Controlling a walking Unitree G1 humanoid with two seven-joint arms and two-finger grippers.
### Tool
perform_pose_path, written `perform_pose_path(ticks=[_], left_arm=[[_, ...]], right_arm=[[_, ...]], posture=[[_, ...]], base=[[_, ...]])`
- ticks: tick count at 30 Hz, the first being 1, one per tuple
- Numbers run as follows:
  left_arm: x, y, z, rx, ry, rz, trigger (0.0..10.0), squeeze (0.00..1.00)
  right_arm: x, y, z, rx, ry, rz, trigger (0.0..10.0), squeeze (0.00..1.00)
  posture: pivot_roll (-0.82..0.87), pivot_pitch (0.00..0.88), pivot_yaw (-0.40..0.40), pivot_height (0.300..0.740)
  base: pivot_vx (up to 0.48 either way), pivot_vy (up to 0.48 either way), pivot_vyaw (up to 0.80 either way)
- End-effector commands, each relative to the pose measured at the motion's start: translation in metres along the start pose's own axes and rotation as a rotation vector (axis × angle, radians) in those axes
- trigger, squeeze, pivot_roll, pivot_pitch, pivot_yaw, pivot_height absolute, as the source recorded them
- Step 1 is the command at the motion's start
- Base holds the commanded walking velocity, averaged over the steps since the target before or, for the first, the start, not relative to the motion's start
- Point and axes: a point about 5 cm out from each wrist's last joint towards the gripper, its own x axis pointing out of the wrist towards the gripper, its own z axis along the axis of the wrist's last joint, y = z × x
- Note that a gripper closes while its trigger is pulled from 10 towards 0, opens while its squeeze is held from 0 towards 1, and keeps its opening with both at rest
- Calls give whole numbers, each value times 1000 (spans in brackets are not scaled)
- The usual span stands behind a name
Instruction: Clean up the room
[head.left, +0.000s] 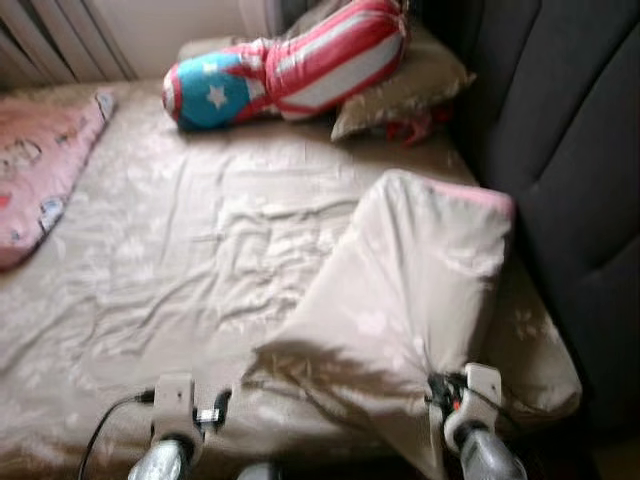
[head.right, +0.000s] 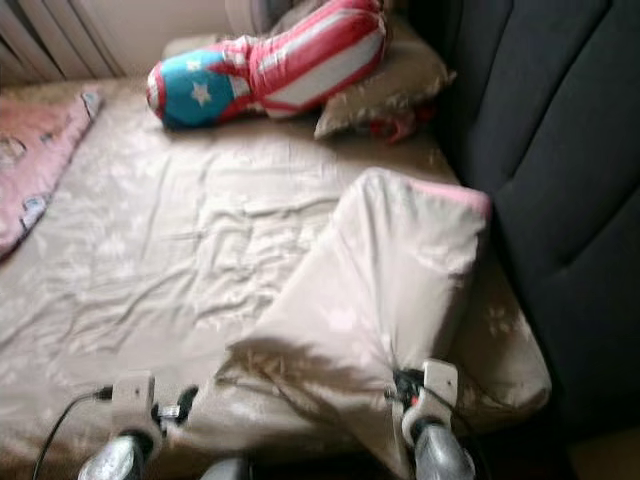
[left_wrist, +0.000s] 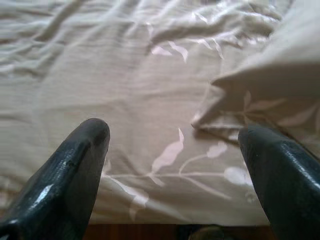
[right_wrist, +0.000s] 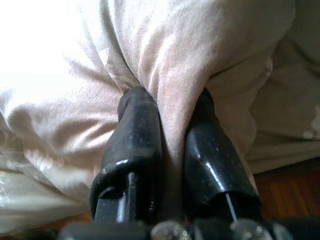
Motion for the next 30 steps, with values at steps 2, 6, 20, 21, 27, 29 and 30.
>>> perform_pose_path(ticks=[2,6,20,21,27,29,30], left_arm=[[-5,5,-15,10,62,21,10000,0],[-4,4,-15,2,66,23,10000,0],[-7,5,-28,28,121,25,10000,0],[-7,5,-27,28,121,25,10000,0],[-6,3,-27,44,118,14,10000,0],[-6,3,-27,47,116,13,10000,0],[-6,3,-27,48,116,12,10000,0]], right_arm=[[-4,-15,-1,11,5,-58,10000,0],[-4,-20,3,8,0,-78,10000,0],[-4,-27,4,-8,16,-154,10000,0],[-4,-27,4,-9,15,-157,10000,0],[-5,-30,4,-23,13,-189,10000,0],[-6,-32,5,-23,13,-200,10000,0],[-6,-33,6,-28,11,-208,10000,0]], posture=[[-99,0,-7,740],[-98,0,-10,740],[-102,0,-1,740],[-102,0,-1,740],[-103,0,-3,740],[-102,0,-3,740],[-102,0,-3,740]], base=[[0,0,0],[0,0,0],[0,0,0],[0,0,0],[0,0,0],[0,0,0],[0,0,0]])
